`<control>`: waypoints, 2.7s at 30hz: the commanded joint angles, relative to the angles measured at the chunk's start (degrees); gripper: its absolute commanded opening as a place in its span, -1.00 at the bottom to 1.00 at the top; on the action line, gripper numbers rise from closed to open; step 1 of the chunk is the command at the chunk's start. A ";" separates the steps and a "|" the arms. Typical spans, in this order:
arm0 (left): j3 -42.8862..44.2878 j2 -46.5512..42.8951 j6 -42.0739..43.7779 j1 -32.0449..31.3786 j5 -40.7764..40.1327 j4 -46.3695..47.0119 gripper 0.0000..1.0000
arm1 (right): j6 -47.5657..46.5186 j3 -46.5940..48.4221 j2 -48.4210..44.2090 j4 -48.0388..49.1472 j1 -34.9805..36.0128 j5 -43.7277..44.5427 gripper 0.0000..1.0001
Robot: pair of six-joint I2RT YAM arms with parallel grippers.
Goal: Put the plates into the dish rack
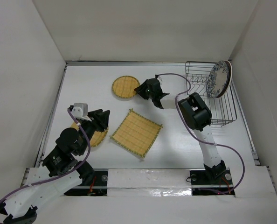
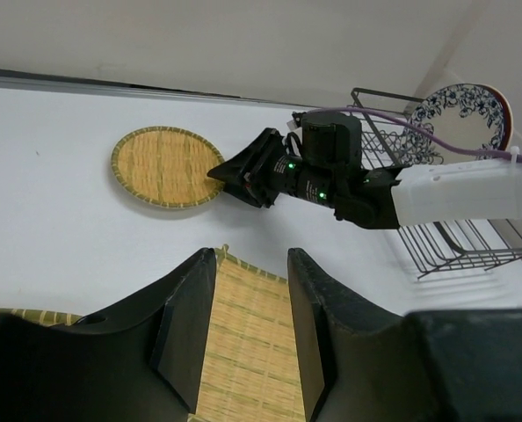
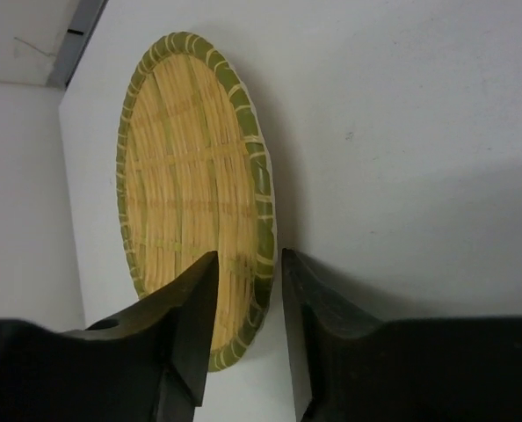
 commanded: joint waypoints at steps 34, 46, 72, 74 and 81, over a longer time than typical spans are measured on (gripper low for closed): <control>-0.01 -4.96 0.53 0.25 3.26 2.48 -0.23 | -50.40 -29.14 -62.29 -0.48 -6.62 39.41 -1.00; -0.10 -6.37 0.18 0.25 5.47 2.66 -0.22 | -64.67 -9.64 -56.77 -24.56 -23.23 40.50 -1.00; -0.10 -5.14 0.09 0.25 8.27 3.10 -0.19 | -70.65 3.73 -33.31 -39.43 -30.62 28.62 -1.00; 0.08 -5.14 0.18 0.25 8.36 3.18 -0.19 | -70.64 3.65 -32.16 -39.61 -31.15 29.49 -1.00; -0.01 -5.06 0.18 0.25 7.84 3.27 -0.19 | -69.68 1.89 -29.69 -37.68 -31.15 27.57 -1.00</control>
